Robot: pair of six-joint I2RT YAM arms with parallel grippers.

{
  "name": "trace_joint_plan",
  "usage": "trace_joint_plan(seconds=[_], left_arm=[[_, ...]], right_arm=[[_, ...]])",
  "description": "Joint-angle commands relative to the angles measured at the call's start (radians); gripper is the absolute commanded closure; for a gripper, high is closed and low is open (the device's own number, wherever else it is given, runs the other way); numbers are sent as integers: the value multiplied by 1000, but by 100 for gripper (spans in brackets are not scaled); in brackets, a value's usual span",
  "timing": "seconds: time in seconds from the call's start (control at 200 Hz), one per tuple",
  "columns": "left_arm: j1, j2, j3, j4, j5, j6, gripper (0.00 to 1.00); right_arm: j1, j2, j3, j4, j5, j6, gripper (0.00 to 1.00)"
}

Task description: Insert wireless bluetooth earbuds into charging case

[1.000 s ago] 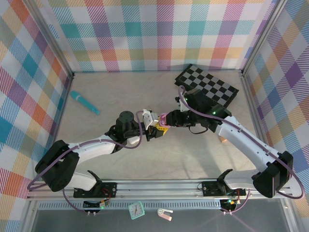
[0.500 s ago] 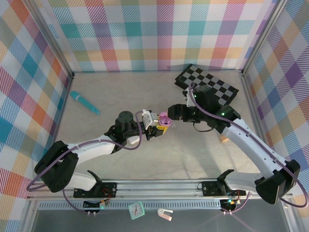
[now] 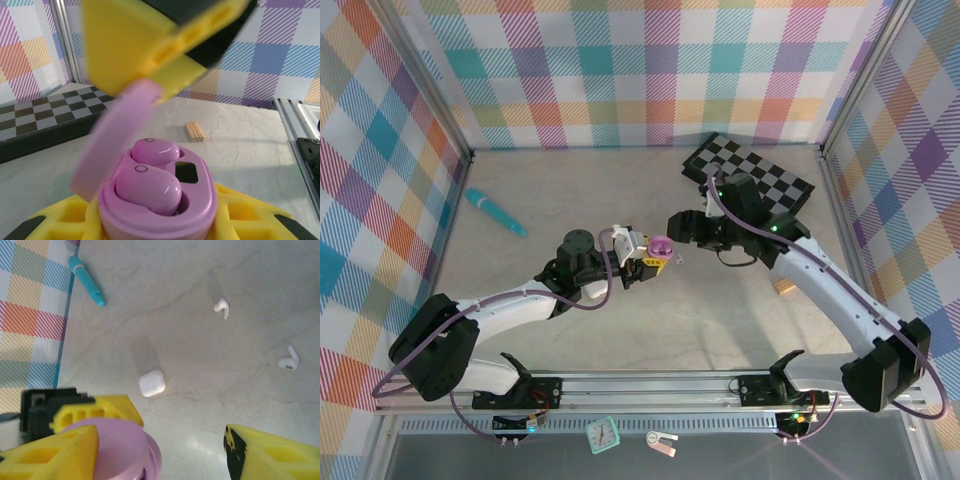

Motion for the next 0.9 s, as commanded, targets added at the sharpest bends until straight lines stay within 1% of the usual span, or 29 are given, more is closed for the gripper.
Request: trace_joint_plan(seconds=[0.0, 0.135, 0.25, 0.31, 0.43, 0.58, 0.65, 0.83, 0.9], left_arm=[[-11, -13, 8, 46, -22, -30, 65], [-11, -19, 13, 59, -13, -42, 65], [-11, -27, 5, 90, -17, -71, 65], [-11, -24, 4, 111, -25, -101, 65], [-11, -7, -14, 220, -16, -174, 65], [-11, 0, -25, 262, -6, -198, 65], [-11, -5, -31, 265, -10, -195, 65], [-11, -13, -29, 264, 0, -196, 65], [-11, -16, -27, 264, 3, -196, 65]], right_arm=[[0, -83, -57, 60, -46, 62, 33], [-12, -170, -172, 209, -156, 174, 34], [-45, -203, -308, 453, -309, 354, 34], [-48, -194, -369, 589, -364, 444, 37], [-49, -153, -450, 816, -449, 574, 38], [-49, -86, -516, 1078, -499, 746, 43], [-49, -61, -525, 1116, -506, 781, 46], [-46, -36, -523, 1114, -500, 783, 57], [-46, -22, -510, 1116, -509, 770, 64]])
